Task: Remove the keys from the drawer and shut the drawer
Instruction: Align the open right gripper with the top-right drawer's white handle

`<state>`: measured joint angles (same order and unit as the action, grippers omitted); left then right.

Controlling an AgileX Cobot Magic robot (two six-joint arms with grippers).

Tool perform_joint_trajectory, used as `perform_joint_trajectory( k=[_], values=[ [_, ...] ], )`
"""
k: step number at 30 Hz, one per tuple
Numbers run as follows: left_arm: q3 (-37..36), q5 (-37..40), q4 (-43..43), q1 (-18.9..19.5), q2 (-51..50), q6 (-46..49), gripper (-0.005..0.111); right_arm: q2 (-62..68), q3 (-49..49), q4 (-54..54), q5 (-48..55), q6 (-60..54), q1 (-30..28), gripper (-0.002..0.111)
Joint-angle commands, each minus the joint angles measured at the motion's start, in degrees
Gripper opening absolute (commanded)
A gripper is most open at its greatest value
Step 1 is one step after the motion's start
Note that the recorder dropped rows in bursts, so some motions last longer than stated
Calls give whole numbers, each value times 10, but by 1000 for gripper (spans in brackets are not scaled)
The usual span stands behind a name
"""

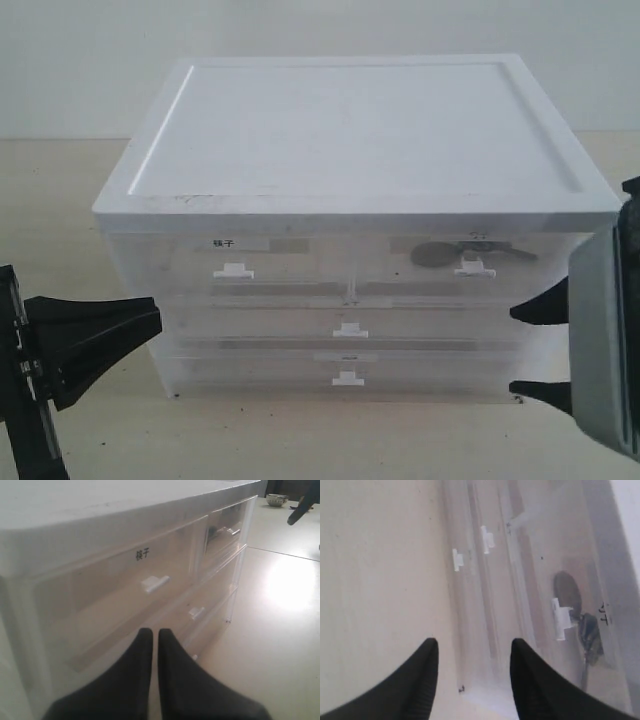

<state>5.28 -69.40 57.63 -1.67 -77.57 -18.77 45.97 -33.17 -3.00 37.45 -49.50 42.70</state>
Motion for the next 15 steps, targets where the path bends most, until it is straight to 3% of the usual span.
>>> perform_joint_trajectory(
  k=[1, 15],
  values=[
    [2, -6, 2, -4, -1, -3, 5, 0, 29, 186, -64, 127, 50, 41],
    [2, -6, 3, -4, -1, 0, 5, 128, 39, 490, -77, 352, 110, 41]
  ],
)
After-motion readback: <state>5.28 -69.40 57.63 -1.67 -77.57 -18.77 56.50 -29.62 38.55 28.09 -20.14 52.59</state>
